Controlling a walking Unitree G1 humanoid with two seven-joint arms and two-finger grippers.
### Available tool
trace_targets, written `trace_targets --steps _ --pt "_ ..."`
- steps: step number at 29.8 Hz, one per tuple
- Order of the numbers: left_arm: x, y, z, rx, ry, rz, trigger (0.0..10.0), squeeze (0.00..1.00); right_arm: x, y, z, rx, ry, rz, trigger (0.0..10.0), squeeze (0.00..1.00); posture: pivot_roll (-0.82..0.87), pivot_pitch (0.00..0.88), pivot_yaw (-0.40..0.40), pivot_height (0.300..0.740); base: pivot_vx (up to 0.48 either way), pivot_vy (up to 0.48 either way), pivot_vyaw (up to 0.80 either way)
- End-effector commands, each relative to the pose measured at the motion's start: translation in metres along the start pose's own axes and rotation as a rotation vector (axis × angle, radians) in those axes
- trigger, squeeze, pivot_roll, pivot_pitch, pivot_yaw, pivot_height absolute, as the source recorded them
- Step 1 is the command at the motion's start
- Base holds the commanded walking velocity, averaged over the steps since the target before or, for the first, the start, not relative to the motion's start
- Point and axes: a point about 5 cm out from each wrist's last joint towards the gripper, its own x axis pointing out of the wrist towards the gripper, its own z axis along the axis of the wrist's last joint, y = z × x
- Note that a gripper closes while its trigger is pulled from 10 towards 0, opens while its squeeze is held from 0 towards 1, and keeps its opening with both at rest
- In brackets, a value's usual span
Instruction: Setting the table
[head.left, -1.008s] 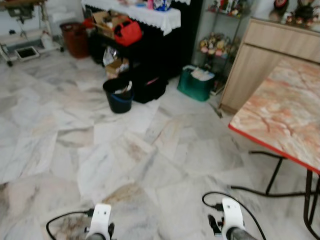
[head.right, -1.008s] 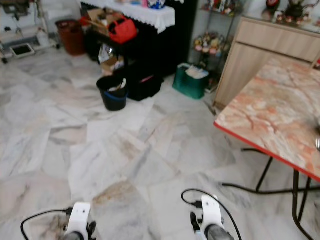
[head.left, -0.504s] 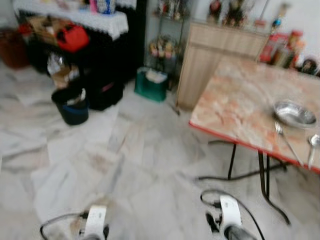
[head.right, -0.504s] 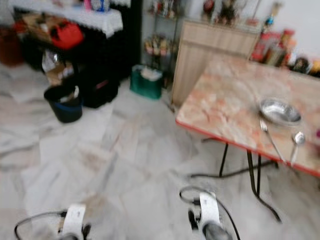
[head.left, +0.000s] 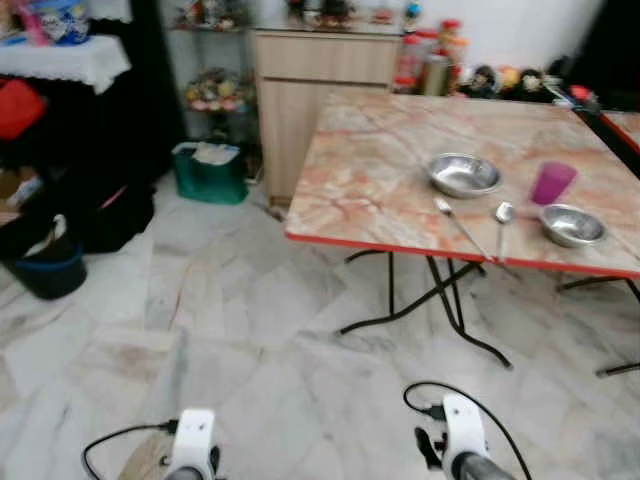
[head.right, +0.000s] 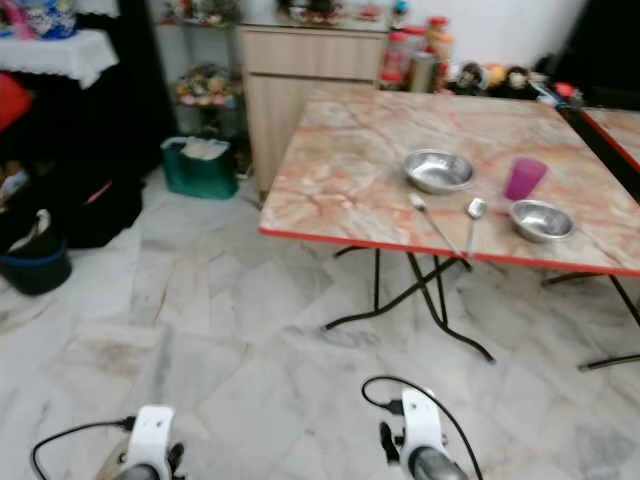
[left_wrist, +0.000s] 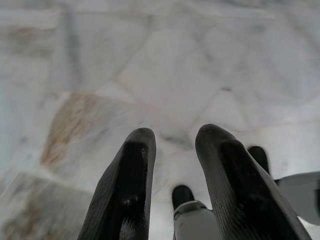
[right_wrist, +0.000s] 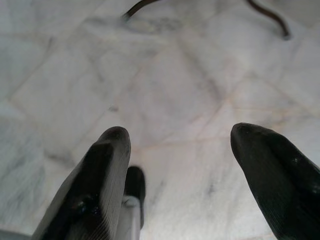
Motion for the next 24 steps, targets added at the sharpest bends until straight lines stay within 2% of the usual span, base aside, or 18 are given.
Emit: trace_targets --steps 1,8,17,20,24 --pt "-0.001 0.006 -0.002 0.004 0.011 0.015 10.0 0.00 0.001 0.003 0.006 0.019 -0.028 -0.001 10.0 0.00 0.01 0.000 -0.019 0.740 0.000 0.000 0.00" --pt "0.002 0.007 0.008 0.000 -0.018 0.004 10.0 0.00 0.002 0.008 0.006 0.030 -0.038 0.004 10.0 0.00 0.00 0.000 0.000 0.740 0.000 0.000 0.00" --pt "0.001 0.006 0.005 0.035 -0.006 -0.005 10.0 0.00 0.000 0.007 -0.001 0.043 -0.019 -0.009 10.0 0.00 0.00 0.000 0.009 0.740 0.000 0.000 0.00" --pt "0.001 0.005 0.002 0.041 -0.001 -0.006 10.0 0.00 -0.001 0.005 -0.006 0.066 0.000 -0.016 10.0 0.00 0.00 0.000 0.005 0.740 0.000 -0.185 -0.63" --pt "0.000 0.006 -0.001 0.039 0.010 0.005 10.0 0.00 -0.001 0.003 -0.007 0.053 0.006 -0.015 10.0 0.00 -0.01 0.000 0.000 0.740 0.000 -0.278 -0.71"
